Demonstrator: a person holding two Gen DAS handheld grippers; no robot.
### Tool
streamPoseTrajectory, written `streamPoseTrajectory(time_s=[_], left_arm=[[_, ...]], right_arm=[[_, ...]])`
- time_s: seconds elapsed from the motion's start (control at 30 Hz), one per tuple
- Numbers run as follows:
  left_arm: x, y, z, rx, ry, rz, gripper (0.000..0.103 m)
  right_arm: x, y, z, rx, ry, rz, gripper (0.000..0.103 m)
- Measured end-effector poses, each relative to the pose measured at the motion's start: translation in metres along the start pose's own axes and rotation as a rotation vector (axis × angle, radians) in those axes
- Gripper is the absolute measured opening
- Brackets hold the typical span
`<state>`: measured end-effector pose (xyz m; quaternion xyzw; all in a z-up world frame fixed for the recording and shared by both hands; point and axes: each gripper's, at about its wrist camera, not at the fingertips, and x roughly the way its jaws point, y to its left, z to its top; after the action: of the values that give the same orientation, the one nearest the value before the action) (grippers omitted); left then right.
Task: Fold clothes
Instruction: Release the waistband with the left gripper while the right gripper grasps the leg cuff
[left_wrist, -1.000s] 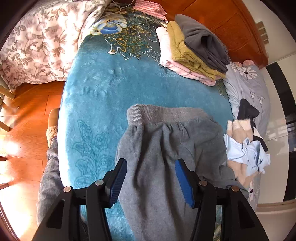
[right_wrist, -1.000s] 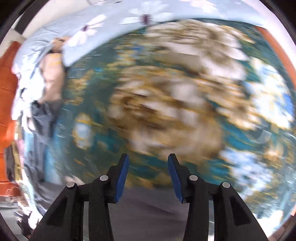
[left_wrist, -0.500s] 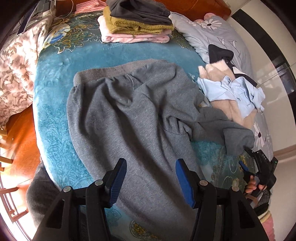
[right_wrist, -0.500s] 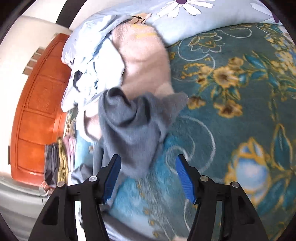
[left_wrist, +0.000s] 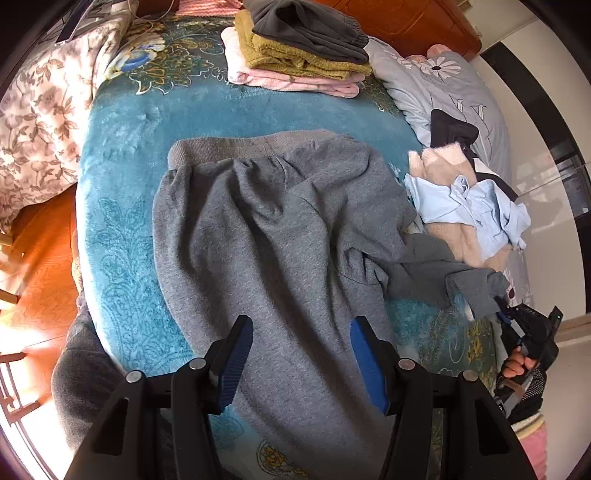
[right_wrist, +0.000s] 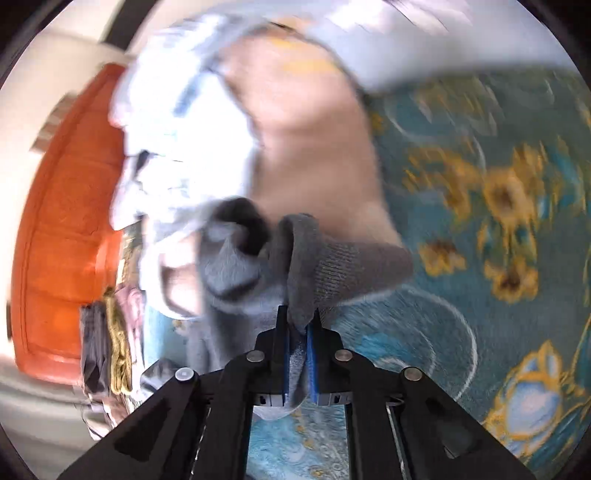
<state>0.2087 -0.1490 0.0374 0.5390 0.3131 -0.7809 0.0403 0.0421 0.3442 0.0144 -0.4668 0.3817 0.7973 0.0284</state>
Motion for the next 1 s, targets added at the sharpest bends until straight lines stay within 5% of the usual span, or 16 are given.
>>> streamPoseTrajectory(time_s=[0.27, 0.43, 0.7, 0.8, 0.83, 0.9, 1.0], left_arm=[[-0.002, 0.005, 0.002, -0.03, 0.006, -0.046, 0.059], [0.001, 0.01, -0.002, -0.047, 0.023, -0.051, 0.059], [0.0, 0.014, -0.001, -0.047, 0.018, -0.066, 0.059], [0.011, 0.016, -0.001, -0.05, 0.041, -0.069, 0.059], [0.015, 0.016, -0.002, -0.053, 0.053, -0.07, 0.059], [0.024, 0.016, -0.005, -0.056, 0.077, -0.071, 0.059], [0.035, 0.016, -0.008, -0.054, 0.109, -0.072, 0.059]], right_arm=[[-0.101, 0.121, -0.019, -0.525, -0.136, 0.026, 0.006], [-0.077, 0.179, -0.081, -0.794, 0.036, 0.04, 0.007], [0.055, 0.149, -0.187, -0.729, 0.346, 0.005, 0.011], [0.046, 0.15, -0.185, -0.716, 0.4, 0.105, 0.038], [0.035, 0.151, -0.182, -0.724, 0.402, 0.146, 0.047], [0.006, 0.155, -0.172, -0.762, 0.341, 0.183, 0.047], [-0.021, 0.15, -0.15, -0.798, 0.221, 0.128, 0.049]])
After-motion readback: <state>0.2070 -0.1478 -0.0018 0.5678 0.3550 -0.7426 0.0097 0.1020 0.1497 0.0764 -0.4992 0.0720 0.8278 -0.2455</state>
